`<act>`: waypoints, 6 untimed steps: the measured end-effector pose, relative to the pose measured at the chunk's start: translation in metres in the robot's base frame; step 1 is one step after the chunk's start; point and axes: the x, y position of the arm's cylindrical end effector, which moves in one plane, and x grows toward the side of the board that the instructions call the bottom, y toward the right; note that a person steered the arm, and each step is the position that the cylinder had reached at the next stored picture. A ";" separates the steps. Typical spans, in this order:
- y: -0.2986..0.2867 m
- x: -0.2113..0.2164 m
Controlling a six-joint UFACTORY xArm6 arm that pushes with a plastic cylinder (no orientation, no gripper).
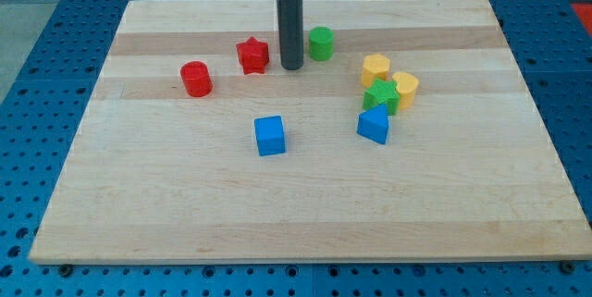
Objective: Slide the green circle right a bit
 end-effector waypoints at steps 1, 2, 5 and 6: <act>0.011 -0.025; 0.027 -0.044; 0.033 -0.096; 0.033 -0.109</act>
